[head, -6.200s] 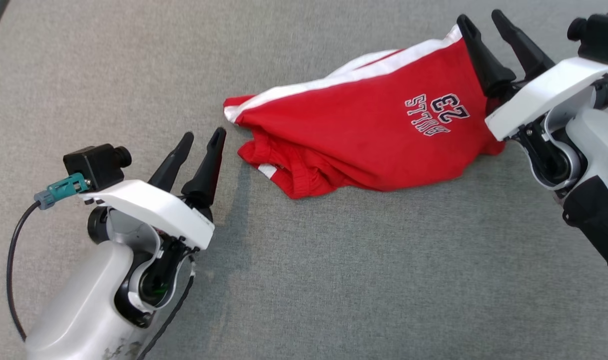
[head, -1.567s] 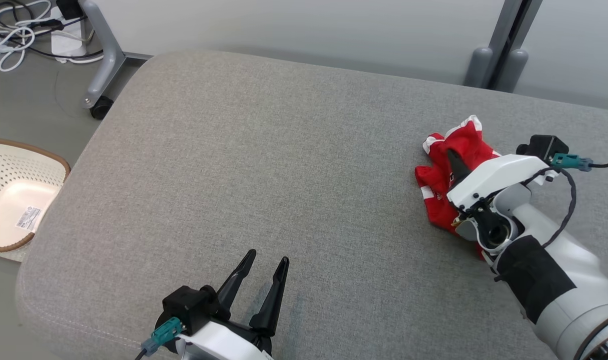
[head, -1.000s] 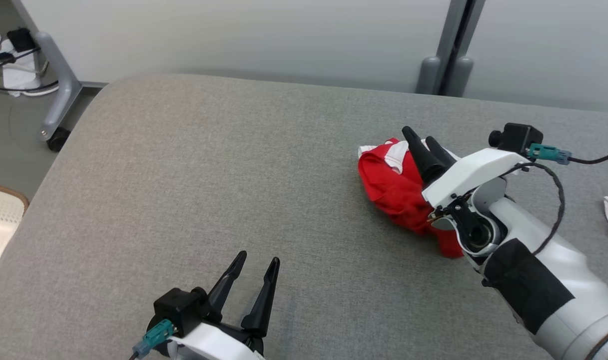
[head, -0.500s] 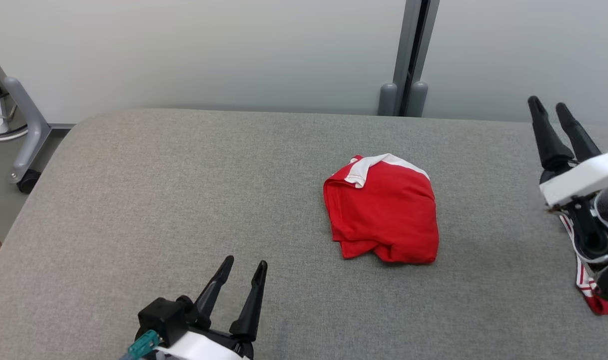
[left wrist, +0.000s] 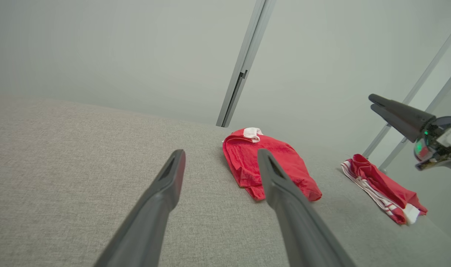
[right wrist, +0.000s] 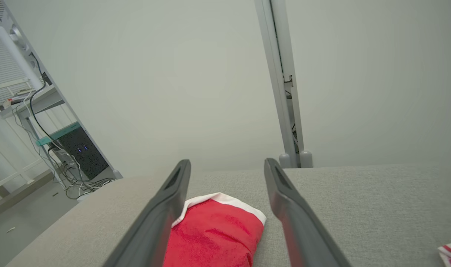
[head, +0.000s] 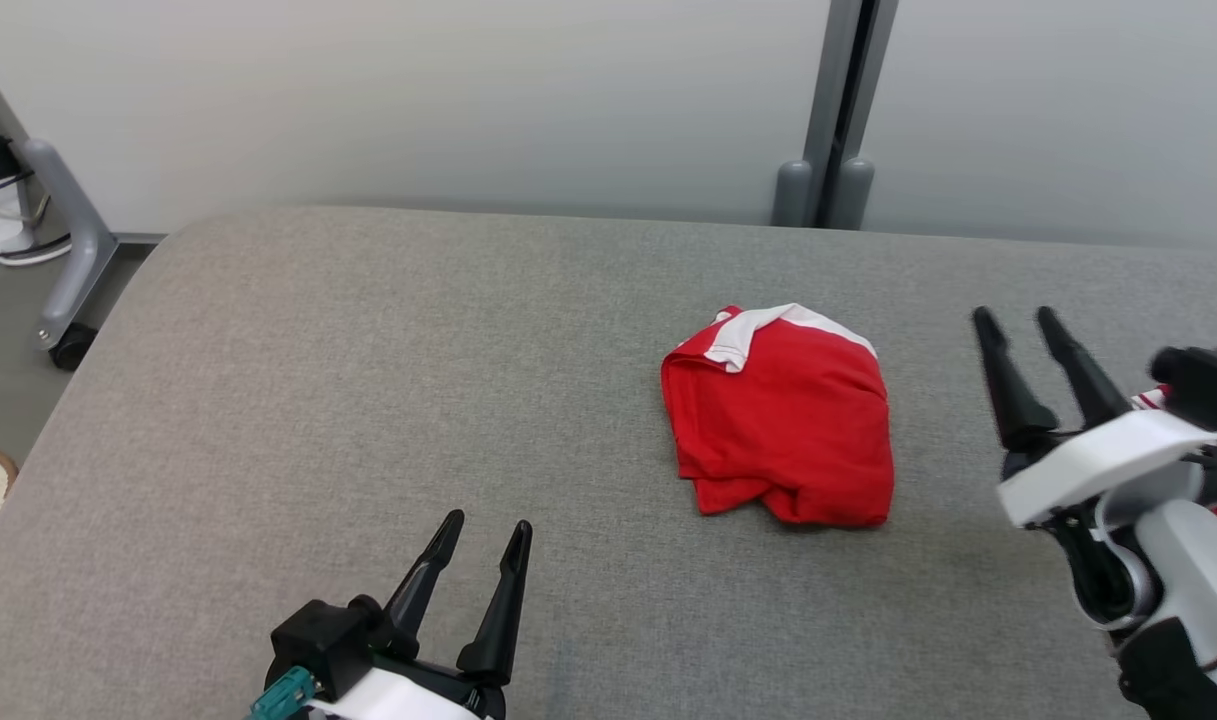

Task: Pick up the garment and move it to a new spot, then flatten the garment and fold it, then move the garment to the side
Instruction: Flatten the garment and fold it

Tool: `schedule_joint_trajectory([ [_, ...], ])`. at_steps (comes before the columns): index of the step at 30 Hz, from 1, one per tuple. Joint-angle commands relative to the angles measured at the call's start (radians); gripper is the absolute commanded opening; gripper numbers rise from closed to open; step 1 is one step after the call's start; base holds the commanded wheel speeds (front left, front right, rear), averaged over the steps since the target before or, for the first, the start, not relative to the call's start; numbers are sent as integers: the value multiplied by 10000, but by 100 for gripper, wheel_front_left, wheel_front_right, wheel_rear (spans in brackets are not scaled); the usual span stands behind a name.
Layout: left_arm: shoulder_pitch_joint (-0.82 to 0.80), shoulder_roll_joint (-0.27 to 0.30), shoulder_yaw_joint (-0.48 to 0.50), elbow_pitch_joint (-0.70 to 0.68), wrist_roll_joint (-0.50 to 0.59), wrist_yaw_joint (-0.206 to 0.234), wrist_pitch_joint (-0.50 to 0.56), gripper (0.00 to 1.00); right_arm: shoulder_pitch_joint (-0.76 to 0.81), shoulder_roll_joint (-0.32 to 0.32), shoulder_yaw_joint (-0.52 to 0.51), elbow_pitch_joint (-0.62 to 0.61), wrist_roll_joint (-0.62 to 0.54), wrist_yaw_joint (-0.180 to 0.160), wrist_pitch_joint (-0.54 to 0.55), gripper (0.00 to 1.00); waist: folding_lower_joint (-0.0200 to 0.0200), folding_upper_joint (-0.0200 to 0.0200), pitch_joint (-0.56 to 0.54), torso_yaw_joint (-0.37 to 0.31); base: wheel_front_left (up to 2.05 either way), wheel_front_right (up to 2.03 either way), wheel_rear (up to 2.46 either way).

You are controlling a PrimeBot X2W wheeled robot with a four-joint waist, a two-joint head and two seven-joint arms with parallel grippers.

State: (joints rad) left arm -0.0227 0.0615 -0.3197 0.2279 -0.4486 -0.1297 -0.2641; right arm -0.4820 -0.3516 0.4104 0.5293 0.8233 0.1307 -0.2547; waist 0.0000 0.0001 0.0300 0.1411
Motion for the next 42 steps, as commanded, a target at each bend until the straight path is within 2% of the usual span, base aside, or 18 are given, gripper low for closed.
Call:
schedule_joint_trajectory([
  [1,-51,51,16,-19,61,-14,3,100,-205,26,94,58,-156,3,71,100,0,-1,76,81,0,0,0],
  [2,-102,50,2,-13,43,-14,3,100,-366,87,243,199,-375,2,177,95,0,-1,131,141,0,0,0],
  [3,-150,41,-27,-12,22,-14,3,100,-521,117,434,352,-642,2,299,39,0,-1,186,216,0,0,0],
  [4,-192,32,-49,-5,0,-14,3,100,-690,207,655,559,-833,2,474,0,0,-1,243,300,0,0,0],
  [10,-361,-30,-208,79,-163,-14,4,100,-1776,441,2044,1959,-1800,2,1757,0,0,-1,574,1075,0,0,0],
  [14,-406,-61,-236,121,-260,-14,3,100,-2156,486,2658,2641,-1892,0,2420,0,0,-1,742,1638,0,0,0],
  [22,-536,-92,-405,8,-479,-14,4,100,-2683,435,2845,4147,-1556,0,3418,0,0,-1,1195,2482,0,0,0],
  [27,-636,-93,-588,-56,-741,11,3,100,-3335,370,2616,4745,-1281,0,3310,0,0,-1,1709,2958,0,0,0],
  [35,-852,-94,-805,-126,-948,91,4,100,-4209,305,2581,5158,-1041,0,3360,0,0,-1,2201,3315,0,0,0],
  [42,-1031,-94,-931,-150,-1082,190,3,100,-5262,392,2254,5646,-776,2,2621,0,0,-1,2429,3376,0,0,0],
])
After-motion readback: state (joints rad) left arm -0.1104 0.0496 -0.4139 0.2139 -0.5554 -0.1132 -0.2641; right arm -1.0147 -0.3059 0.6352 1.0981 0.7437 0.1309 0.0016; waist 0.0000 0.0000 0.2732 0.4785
